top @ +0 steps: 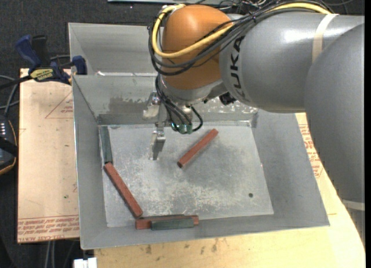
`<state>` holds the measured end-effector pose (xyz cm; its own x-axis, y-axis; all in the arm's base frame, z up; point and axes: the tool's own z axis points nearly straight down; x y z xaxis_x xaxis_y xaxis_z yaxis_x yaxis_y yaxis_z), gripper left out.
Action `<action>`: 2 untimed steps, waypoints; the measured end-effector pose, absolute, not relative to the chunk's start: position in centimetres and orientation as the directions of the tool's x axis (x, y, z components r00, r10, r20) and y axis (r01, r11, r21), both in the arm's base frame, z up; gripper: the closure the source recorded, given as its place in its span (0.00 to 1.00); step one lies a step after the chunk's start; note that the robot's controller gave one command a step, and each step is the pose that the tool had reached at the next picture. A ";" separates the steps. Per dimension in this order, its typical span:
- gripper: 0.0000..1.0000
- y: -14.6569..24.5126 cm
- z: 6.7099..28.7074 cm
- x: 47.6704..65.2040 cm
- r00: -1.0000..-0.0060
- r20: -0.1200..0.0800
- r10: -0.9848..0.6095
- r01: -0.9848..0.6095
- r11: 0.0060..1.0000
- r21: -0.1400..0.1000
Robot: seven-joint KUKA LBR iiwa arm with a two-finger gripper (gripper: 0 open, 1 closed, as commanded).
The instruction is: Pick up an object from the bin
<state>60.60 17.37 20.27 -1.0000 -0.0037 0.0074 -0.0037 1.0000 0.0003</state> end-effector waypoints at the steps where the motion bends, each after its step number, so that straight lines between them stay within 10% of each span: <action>1: 0.00 17.3 20.7 60.8 -1.000 -0.001 -0.001 -0.001 1.000 0.001; 2: 0.00 10.6 14.2 61.0 -0.996 -0.005 -0.092 -0.092 0.996 0.001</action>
Offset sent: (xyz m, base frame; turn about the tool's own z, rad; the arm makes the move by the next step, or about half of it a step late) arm 0.0055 -0.1403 -0.1327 -0.1788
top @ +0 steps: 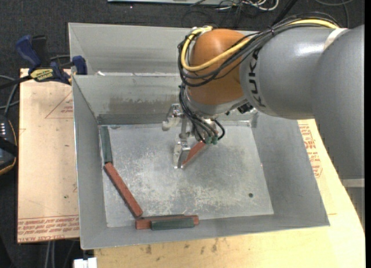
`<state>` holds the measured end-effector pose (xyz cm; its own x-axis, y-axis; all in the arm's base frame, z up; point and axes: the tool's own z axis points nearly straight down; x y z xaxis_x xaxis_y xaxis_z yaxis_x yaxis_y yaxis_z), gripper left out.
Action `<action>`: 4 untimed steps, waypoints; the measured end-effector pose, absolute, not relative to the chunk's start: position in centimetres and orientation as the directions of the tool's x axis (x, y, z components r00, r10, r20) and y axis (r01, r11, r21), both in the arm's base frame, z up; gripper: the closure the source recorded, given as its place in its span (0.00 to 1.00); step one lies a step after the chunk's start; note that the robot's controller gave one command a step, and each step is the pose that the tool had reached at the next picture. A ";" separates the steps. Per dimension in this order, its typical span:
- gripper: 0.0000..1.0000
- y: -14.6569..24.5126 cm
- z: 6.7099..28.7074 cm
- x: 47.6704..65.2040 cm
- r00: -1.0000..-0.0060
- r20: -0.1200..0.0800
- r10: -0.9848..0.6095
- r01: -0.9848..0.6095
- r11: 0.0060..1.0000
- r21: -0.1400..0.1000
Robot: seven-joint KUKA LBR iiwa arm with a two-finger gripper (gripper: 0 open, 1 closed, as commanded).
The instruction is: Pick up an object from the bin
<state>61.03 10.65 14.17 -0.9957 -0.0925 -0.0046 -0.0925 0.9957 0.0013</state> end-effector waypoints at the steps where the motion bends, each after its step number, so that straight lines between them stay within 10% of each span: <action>1: 0.00 3.9 15.0 61.2 -0.989 0.001 -0.146 -0.146 0.989 0.000; 3: 0.00 2.8 7.4 63.3 -0.951 -0.006 -0.309 -0.309 0.951 0.001; 4: 1.00 2.8 8.0 63.5 -0.952 -0.017 -0.306 -0.306 0.952 -0.002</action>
Offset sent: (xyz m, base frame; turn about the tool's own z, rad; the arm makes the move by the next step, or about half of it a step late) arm 0.0082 -0.0765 -0.0086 -0.1716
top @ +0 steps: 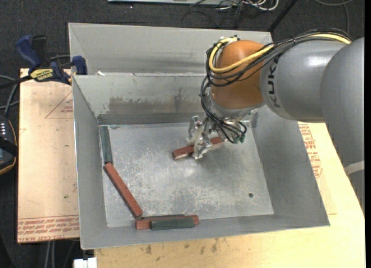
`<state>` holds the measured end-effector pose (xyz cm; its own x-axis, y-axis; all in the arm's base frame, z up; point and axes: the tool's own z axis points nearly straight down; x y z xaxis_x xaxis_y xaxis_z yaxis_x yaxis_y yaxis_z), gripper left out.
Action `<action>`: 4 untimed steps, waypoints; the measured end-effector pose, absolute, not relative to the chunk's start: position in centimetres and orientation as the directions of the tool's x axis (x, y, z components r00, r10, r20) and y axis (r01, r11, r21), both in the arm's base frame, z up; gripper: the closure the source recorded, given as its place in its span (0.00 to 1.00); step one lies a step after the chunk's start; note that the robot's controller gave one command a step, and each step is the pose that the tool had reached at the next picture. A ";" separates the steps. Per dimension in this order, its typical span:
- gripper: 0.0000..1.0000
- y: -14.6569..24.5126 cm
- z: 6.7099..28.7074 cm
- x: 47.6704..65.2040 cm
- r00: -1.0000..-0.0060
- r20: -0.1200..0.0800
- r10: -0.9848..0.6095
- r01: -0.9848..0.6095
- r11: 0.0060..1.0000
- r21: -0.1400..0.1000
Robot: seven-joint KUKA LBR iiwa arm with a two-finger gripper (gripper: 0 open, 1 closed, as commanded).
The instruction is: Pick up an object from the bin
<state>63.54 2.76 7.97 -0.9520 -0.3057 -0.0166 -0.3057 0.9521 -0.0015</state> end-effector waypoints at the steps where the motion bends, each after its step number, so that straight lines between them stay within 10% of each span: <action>1: 1.00 2.8 8.0 63.5 -0.952 -0.017 -0.306 -0.306 0.952 -0.001; 4: 1.00 2.8 11.0 63.0 -0.952 0.004 -0.305 -0.305 0.952 0.003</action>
Offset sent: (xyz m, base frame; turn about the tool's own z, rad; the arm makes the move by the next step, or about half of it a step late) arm -0.0001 0.0001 0.0110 0.0000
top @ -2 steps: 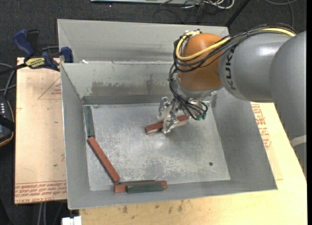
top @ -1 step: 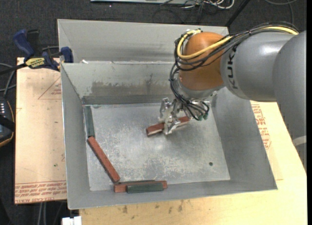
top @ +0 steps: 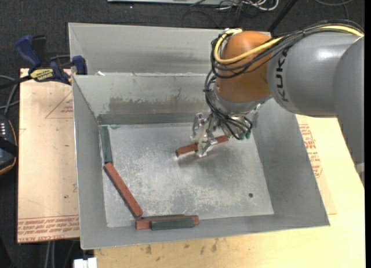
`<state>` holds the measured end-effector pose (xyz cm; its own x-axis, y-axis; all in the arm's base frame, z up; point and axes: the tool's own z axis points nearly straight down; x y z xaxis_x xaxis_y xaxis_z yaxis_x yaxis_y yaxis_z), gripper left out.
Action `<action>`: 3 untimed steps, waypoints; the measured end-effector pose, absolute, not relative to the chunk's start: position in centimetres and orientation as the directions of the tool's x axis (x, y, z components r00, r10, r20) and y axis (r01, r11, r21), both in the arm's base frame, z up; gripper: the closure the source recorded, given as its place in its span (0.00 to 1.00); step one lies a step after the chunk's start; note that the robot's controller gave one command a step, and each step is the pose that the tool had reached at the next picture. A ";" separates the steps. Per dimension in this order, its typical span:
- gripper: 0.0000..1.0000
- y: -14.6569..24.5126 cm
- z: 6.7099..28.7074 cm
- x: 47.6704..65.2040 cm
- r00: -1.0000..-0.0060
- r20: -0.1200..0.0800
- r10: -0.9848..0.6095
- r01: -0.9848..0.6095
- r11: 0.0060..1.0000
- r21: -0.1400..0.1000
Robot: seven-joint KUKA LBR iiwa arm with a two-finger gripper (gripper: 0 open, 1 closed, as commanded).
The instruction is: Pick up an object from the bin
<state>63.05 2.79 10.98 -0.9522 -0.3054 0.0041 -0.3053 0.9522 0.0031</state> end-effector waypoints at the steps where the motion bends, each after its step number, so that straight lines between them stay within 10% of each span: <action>1: 1.00 2.8 13.2 63.2 -0.952 0.000 -0.306 -0.306 0.952 0.002; 3: 1.00 2.8 16.0 63.3 -0.952 -0.008 -0.305 -0.305 0.952 -0.001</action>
Offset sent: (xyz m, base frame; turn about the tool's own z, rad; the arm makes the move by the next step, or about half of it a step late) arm 0.0000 0.0000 0.0384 0.0000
